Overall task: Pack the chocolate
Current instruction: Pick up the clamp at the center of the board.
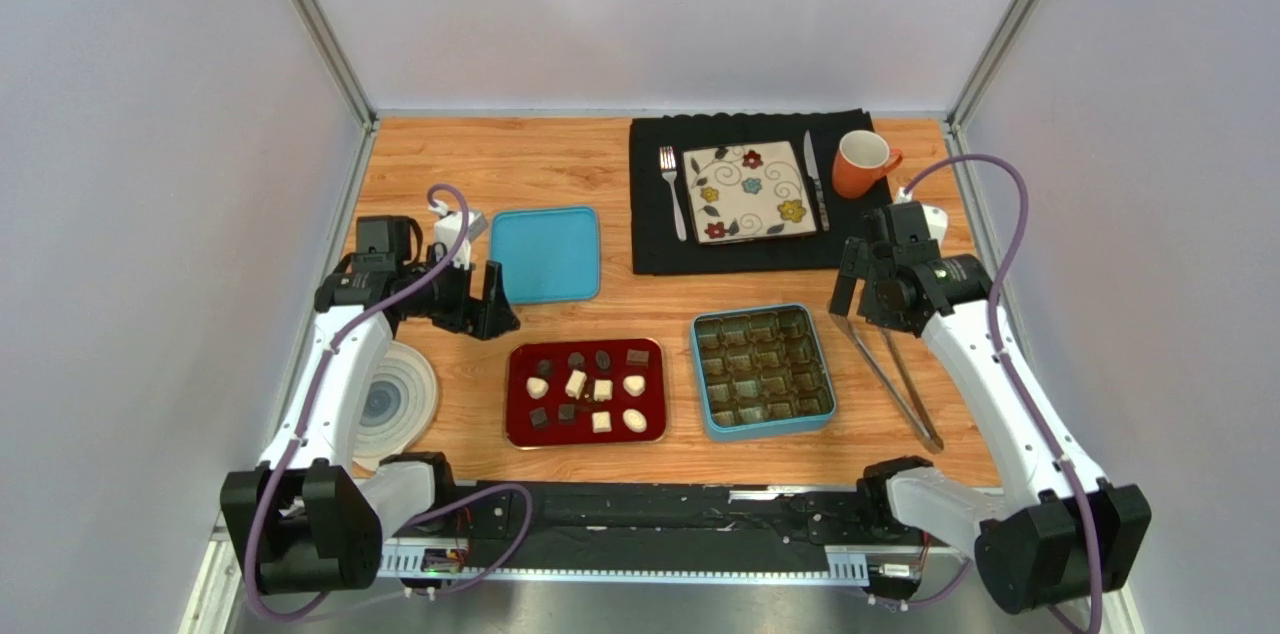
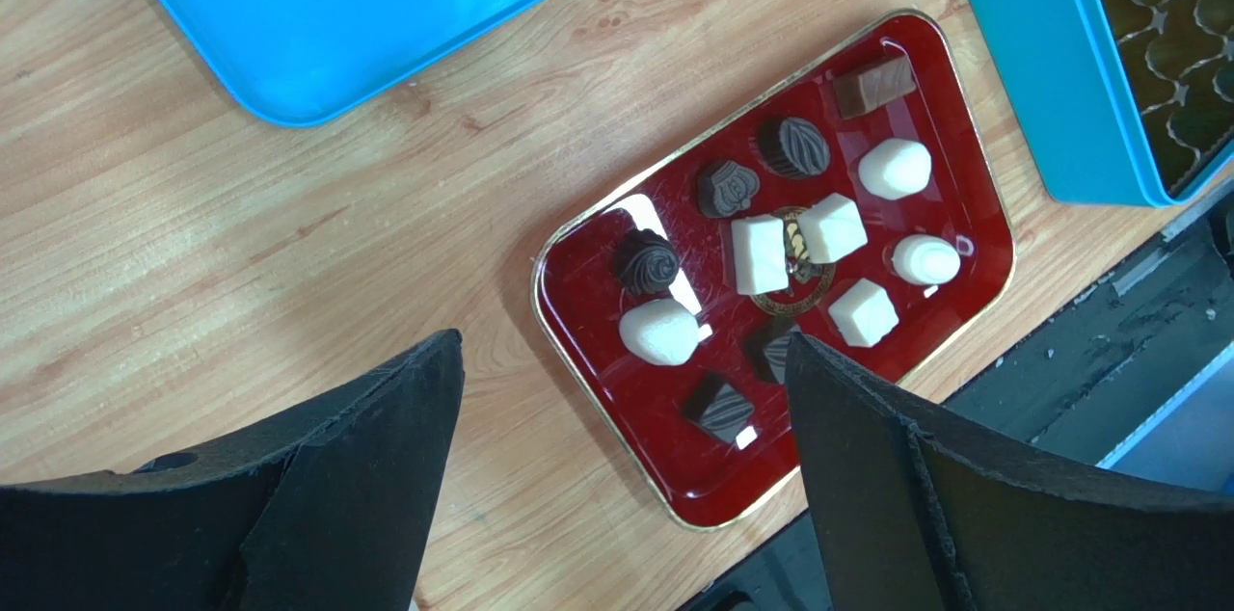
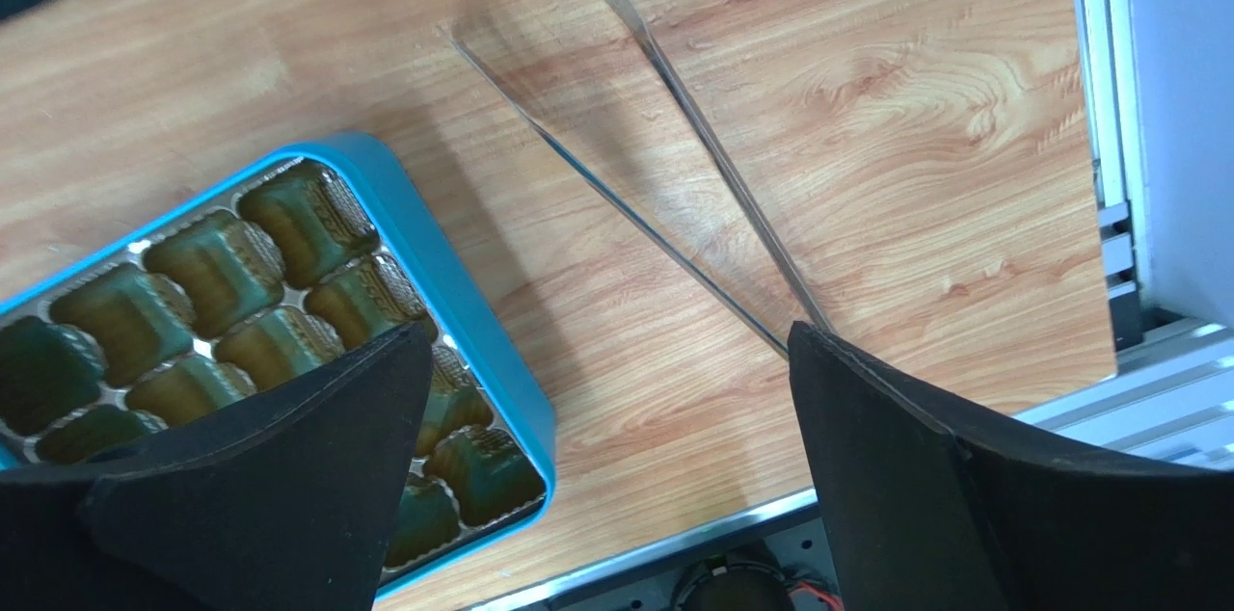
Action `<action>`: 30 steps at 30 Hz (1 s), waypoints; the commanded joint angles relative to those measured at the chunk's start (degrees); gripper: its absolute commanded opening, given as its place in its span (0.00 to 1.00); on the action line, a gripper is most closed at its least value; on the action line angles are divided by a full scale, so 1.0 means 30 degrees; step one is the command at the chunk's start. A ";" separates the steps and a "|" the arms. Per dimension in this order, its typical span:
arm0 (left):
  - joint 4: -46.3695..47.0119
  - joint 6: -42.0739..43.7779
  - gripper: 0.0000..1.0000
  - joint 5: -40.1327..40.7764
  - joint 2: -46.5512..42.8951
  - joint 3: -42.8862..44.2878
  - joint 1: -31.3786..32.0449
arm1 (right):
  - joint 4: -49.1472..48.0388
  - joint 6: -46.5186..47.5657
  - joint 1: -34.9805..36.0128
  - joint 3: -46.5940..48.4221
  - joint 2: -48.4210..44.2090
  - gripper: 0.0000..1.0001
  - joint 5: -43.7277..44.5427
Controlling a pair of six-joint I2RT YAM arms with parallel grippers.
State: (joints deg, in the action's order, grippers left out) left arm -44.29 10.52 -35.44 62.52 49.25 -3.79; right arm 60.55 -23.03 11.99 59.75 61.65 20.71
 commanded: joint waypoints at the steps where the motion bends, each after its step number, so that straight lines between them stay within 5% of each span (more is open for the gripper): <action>1: -0.0148 0.0066 0.91 -0.0051 0.0311 0.0954 -0.0025 | 0.0090 0.1023 0.0749 0.0770 0.0690 0.96 0.1007; 9: 0.0058 -0.0256 0.90 -0.0081 0.1278 0.1686 -0.0054 | -0.1404 0.1758 0.1277 0.0563 0.3705 0.76 0.0920; 23: -0.0148 0.0242 0.90 0.0680 0.0868 0.1717 -0.0054 | -0.3427 0.1817 0.1160 -0.0638 0.6840 0.72 0.0655; 30: -0.0440 0.0154 0.89 0.0885 0.0868 0.2068 -0.0025 | -0.4129 0.1787 0.0633 -0.0608 0.8188 0.59 -0.0017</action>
State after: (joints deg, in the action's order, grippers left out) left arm -44.80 10.48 -33.54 66.32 52.38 -3.79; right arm 51.20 -17.93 14.55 58.00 84.73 21.32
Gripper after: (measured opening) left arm 0.898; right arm 0.618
